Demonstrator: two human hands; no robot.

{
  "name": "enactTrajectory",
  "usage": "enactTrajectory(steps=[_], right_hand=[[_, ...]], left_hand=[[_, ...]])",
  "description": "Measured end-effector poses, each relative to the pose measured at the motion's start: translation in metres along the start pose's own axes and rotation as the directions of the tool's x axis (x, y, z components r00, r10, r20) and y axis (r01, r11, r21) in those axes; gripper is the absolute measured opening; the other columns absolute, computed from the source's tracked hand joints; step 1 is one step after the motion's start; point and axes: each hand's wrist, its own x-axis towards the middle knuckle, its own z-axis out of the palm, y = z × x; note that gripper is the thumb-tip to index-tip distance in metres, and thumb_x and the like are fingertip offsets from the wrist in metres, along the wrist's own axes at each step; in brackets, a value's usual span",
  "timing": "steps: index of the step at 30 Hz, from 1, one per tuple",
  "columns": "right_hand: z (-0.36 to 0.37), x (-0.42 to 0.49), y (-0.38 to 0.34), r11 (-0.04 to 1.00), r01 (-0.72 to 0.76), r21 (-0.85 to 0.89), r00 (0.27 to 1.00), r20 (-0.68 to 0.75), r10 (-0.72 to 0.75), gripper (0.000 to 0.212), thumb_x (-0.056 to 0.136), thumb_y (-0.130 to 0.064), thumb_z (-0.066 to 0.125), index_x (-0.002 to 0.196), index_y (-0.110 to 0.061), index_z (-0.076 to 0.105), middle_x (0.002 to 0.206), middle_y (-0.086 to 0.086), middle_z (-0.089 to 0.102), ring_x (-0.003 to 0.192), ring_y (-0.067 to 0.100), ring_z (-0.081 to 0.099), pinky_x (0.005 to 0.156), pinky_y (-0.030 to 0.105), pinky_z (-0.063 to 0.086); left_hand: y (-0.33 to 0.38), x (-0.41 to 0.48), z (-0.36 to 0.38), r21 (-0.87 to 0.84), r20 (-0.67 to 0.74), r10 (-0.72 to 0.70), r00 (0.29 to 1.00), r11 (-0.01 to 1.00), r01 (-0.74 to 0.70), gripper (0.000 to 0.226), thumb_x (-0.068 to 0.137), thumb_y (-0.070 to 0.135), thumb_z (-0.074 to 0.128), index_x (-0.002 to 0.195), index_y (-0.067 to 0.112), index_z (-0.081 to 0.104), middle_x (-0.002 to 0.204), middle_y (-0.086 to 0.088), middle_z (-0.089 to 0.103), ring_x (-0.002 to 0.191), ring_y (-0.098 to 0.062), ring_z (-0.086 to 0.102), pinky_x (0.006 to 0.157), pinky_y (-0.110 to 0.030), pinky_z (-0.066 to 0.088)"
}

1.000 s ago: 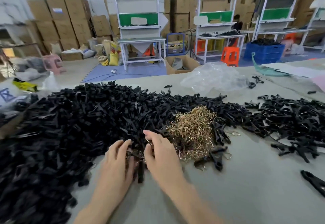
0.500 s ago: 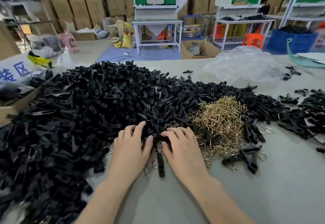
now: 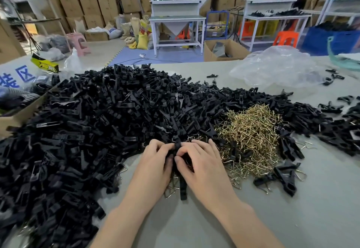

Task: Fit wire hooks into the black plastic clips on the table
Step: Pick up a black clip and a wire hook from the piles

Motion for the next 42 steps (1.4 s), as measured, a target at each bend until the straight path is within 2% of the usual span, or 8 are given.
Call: enactTrajectory(steps=[5, 10, 15, 18, 23, 27, 32, 42], right_hand=[[-0.004, 0.004, 0.001, 0.983, -0.051, 0.175, 0.992, -0.106, 0.070, 0.004, 0.097, -0.024, 0.065, 0.101, -0.027, 0.065, 0.095, -0.025, 0.060, 0.099, -0.003, 0.049, 0.106, 0.028, 0.037], [-0.011, 0.004, 0.003, 0.905, -0.161, 0.395, 0.972, -0.096, 0.215, 0.028, 0.097, -0.024, 0.065, 0.107, -0.045, 0.050, 0.097, -0.023, 0.062, 0.102, -0.003, 0.059, 0.082, 0.009, 0.042], [-0.011, 0.006, 0.007, 0.836, -0.180, 0.518, 0.972, -0.035, 0.231, 0.046, 0.097, -0.020, 0.065, 0.136, -0.041, 0.054, 0.101, -0.022, 0.057, 0.102, 0.004, 0.059, 0.088, 0.011, 0.045], [-0.012, 0.006, 0.005, 0.818, -0.166, 0.552, 0.981, 0.008, 0.194, 0.043, 0.096, -0.016, 0.067, 0.128, -0.044, 0.060, 0.097, -0.019, 0.057, 0.096, 0.005, 0.061, 0.084, 0.012, 0.047], [-0.014, 0.009, 0.007, 0.678, -0.247, 0.693, 0.962, 0.090, 0.259, 0.039, 0.091, -0.017, 0.073, 0.116, -0.047, 0.067, 0.092, -0.007, 0.068, 0.090, 0.007, 0.067, 0.078, 0.018, 0.052], [-0.017, 0.012, 0.010, 0.607, -0.288, 0.741, 0.949, 0.137, 0.284, 0.040, 0.089, -0.015, 0.076, 0.111, -0.048, 0.069, 0.088, -0.005, 0.070, 0.092, 0.015, 0.071, 0.086, 0.026, 0.057], [-0.022, 0.012, 0.011, 0.575, -0.289, 0.765, 0.954, 0.180, 0.241, 0.045, 0.087, -0.017, 0.078, 0.107, -0.056, 0.068, 0.101, -0.023, 0.067, 0.081, -0.002, 0.068, 0.075, 0.010, 0.050], [-0.022, 0.011, 0.013, 0.553, -0.283, 0.784, 0.956, 0.186, 0.226, 0.049, 0.088, -0.018, 0.077, 0.122, -0.050, 0.065, 0.110, -0.012, 0.070, 0.084, 0.002, 0.068, 0.081, 0.016, 0.053]], left_hand=[[0.004, -0.002, -0.005, -0.046, -0.065, 0.019, 0.998, 0.999, -0.022, 0.023, 0.098, 0.029, 0.051, 0.120, 0.033, 0.059, 0.108, 0.020, 0.047, 0.099, -0.005, 0.055, 0.086, -0.020, 0.046], [0.012, -0.002, -0.009, -0.216, -0.163, -0.121, 0.979, 0.973, 0.084, 0.017, 0.096, 0.035, 0.053, 0.108, 0.045, 0.056, 0.104, 0.028, 0.061, 0.101, 0.002, 0.058, 0.084, -0.011, 0.043], [0.026, -0.006, -0.008, -0.485, -0.146, -0.227, 0.963, 0.865, 0.130, 0.023, 0.095, 0.021, 0.061, 0.103, 0.043, 0.062, 0.088, 0.019, 0.066, 0.078, -0.003, 0.060, 0.068, -0.011, 0.044], [0.033, -0.007, -0.007, -0.552, -0.096, -0.225, 0.970, 0.823, 0.136, 0.024, 0.094, 0.020, 0.064, 0.102, 0.042, 0.066, 0.083, 0.008, 0.066, 0.071, -0.006, 0.059, 0.066, -0.013, 0.045], [0.041, -0.004, -0.011, -0.683, -0.053, -0.252, 0.966, 0.715, 0.149, 0.023, 0.097, 0.018, 0.062, 0.106, 0.037, 0.070, 0.102, 0.008, 0.071, 0.089, -0.010, 0.067, 0.074, -0.015, 0.051], [0.042, -0.004, -0.013, -0.751, -0.028, -0.325, 0.945, 0.631, 0.195, 0.025, 0.100, 0.025, 0.055, 0.116, 0.039, 0.067, 0.097, 0.011, 0.075, 0.074, -0.004, 0.068, 0.055, -0.014, 0.049], [0.044, -0.004, -0.011, -0.762, 0.037, -0.289, 0.957, 0.611, 0.214, 0.041, 0.100, 0.012, 0.053, 0.127, 0.042, 0.057, 0.106, 0.005, 0.073, 0.088, -0.006, 0.068, 0.073, -0.011, 0.051], [0.043, -0.003, -0.010, -0.764, 0.003, -0.294, 0.956, 0.616, 0.192, 0.032, 0.097, 0.014, 0.061, 0.117, 0.039, 0.063, 0.098, 0.015, 0.075, 0.079, 0.001, 0.067, 0.069, -0.012, 0.051]])
